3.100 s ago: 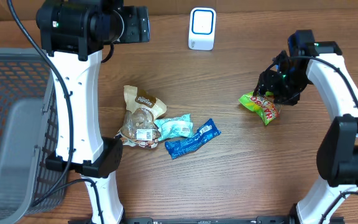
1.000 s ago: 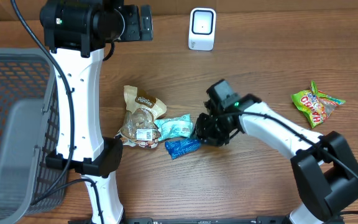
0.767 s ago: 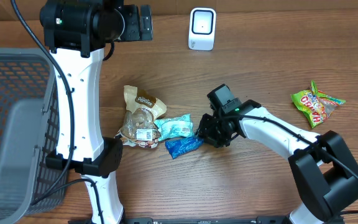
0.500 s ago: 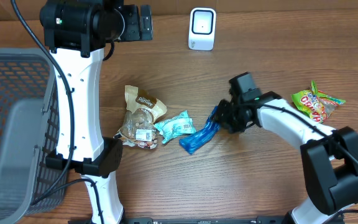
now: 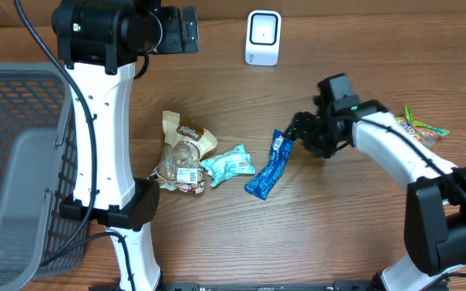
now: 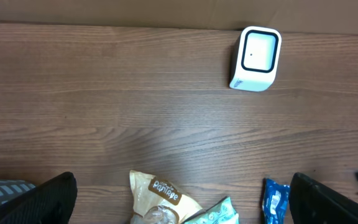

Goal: Scan the item barcode
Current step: 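Lower the right gripper onto the blue packet and close on it, then lift the blue packet and carry it toward the scanner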

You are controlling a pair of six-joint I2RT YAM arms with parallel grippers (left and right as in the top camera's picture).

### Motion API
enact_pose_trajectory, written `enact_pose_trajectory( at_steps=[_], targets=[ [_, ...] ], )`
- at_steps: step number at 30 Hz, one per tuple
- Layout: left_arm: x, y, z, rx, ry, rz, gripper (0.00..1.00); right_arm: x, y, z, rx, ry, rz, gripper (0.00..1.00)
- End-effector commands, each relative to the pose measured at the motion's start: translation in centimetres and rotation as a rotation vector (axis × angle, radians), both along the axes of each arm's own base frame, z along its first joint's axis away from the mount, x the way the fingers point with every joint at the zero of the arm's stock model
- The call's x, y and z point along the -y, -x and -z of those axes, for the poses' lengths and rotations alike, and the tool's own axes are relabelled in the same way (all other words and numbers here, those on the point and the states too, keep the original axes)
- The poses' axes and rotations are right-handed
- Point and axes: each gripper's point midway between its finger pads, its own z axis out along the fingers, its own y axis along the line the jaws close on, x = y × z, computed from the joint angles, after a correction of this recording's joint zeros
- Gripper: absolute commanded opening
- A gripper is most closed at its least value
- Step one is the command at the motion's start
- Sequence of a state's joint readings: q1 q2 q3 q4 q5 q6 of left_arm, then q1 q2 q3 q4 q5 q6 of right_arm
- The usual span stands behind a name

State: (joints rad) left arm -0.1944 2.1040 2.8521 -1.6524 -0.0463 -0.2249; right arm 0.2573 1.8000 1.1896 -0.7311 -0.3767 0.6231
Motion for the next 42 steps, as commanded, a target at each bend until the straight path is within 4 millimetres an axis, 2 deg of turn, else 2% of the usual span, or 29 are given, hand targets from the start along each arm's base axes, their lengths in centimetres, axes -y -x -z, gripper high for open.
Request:
enact_pose_trajectory(
  at_steps=[1, 3, 5, 6, 11, 15, 19, 21, 22, 24, 26, 28, 31, 34, 35, 36, 42],
  targets=[
    [-0.4, -0.1, 0.0, 0.004, -0.021, 0.003, 1.0, -0.3, 1.1, -0.4, -0.068, -0.052, 0.056, 0.72],
    [-0.4, -0.1, 0.0, 0.004, -0.021, 0.003, 1.0, -0.8, 2.6, 1.2, -0.127, -0.052, 0.093, 0.72],
    [-0.4, -0.1, 0.0, 0.004, -0.022, 0.003, 1.0, -2.0, 3.6, 2.4, -0.145, -0.085, 0.105, 0.67],
    [-0.4, -0.1, 0.0, 0.004, -0.022, 0.003, 1.0, -2.7, 3.8, 2.7, -0.142, -0.113, 0.102, 0.63],
    [-0.4, -0.1, 0.0, 0.004, -0.022, 0.003, 1.0, -4.4, 4.6, 4.1, -0.14, -0.155, 0.135, 0.54],
    [-0.4, -0.1, 0.0, 0.004, -0.022, 0.003, 1.0, -5.4, 4.2, 4.8, -0.105, -0.154, 0.183, 0.45],
    [-0.4, -0.1, 0.0, 0.004, -0.022, 0.003, 1.0, -6.2, 3.2, 4.6, -0.026, -0.142, 0.173, 0.31],
    [-0.4, -0.1, 0.0, 0.004, -0.022, 0.003, 1.0, -6.5, 2.6, 4.3, 0.016, -0.148, 0.147, 0.17],
    [-0.4, -0.1, 0.0, 0.004, -0.022, 0.003, 1.0, -6.5, 2.5, 4.2, 0.028, -0.149, 0.133, 0.06],
    [-0.4, -0.1, 0.0, 0.004, -0.021, 0.003, 1.0, -6.8, 2.4, 4.0, 0.043, -0.158, 0.107, 0.04],
    [-0.4, -0.1, 0.0, 0.004, -0.022, 0.003, 1.0, -7.1, 1.8, 2.9, 0.092, -0.177, 0.044, 0.04],
    [-0.4, -0.1, 0.0, 0.004, -0.022, 0.003, 1.0, -7.7, 0.9, 0.8, 0.181, -0.218, -0.074, 0.04],
    [-0.4, -0.1, 0.0, 0.004, -0.022, 0.003, 1.0, -8.9, 0.3, -3.5, 0.298, -0.327, -0.245, 0.04],
    [-0.4, -0.1, 0.0, 0.004, -0.022, 0.003, 1.0, -9.3, 0.0, -9.7, 0.405, -0.464, -0.399, 0.04],
    [-0.4, -0.1, 0.0, 0.004, -0.022, 0.003, 1.0, -8.9, -0.2, -13.2, 0.467, -0.527, -0.46, 0.04],
    [-0.4, -0.1, 0.0, 0.004, -0.022, 0.003, 1.0, -8.1, -0.7, -15.7, 0.505, -0.554, -0.475, 0.04],
    [-0.4, -0.1, 0.0, 0.004, -0.022, 0.003, 1.0, -6.8, -2.5, -22.5, 0.634, -0.573, -0.505, 0.04]
  ],
)
